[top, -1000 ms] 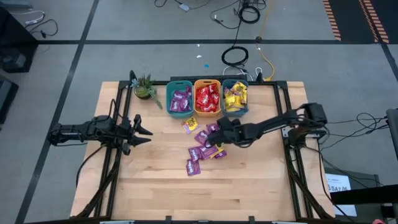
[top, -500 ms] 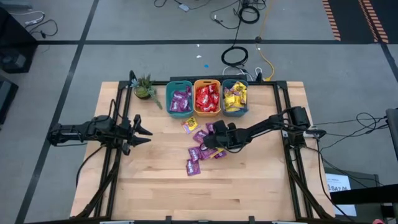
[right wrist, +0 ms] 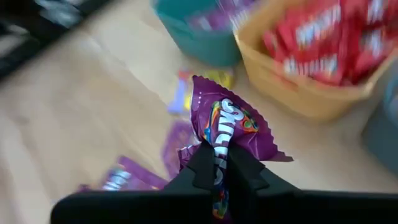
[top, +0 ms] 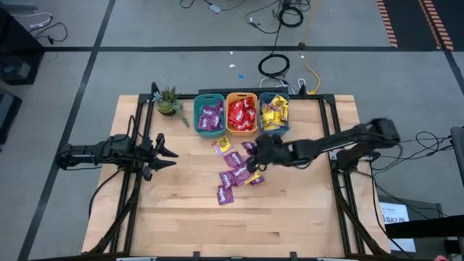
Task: Sort candy
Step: Put the violet candy into the blue bin
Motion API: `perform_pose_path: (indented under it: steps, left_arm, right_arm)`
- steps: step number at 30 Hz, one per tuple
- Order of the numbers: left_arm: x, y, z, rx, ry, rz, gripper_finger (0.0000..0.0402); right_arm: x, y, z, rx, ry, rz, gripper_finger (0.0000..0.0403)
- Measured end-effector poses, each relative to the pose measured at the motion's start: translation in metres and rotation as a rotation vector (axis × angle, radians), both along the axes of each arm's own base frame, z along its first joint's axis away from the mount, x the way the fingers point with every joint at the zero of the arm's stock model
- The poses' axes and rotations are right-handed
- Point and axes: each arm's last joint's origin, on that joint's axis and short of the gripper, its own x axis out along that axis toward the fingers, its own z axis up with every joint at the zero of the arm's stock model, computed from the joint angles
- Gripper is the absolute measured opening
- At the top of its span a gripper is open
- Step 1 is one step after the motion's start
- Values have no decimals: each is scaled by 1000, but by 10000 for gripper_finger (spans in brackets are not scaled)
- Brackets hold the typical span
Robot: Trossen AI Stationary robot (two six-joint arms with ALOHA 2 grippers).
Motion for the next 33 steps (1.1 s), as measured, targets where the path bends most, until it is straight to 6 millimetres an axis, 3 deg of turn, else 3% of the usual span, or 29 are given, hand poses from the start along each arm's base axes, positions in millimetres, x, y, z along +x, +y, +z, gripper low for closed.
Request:
perform_pose_path:
  steps: [4,7,11,14,20,24,33]
  left_arm:
    - [0,0,0,0,0,0,142]
    - [0,0,0,0,-1,0,142]
    - [0,0,0,0,-2,0,142]
    - [0,0,0,0,-1,0,142]
    - [0,0,0,0,-1,1,142]
    - [0,0,0,0,0,0,142]
    - [0,0,0,0,-1,0,142]
  right_arm:
    - [-1,-11,55,-102,-127,38,4]
    - [10,-24,91,-194,-174,53,3]
    - [40,-50,134,-315,-220,77,7]
    - [75,-73,149,-367,-222,146,10]
    - [142,-117,141,-395,-118,144,14]
    - [171,-137,116,-340,-6,122,37]
    - [185,-156,44,-128,242,78,140]
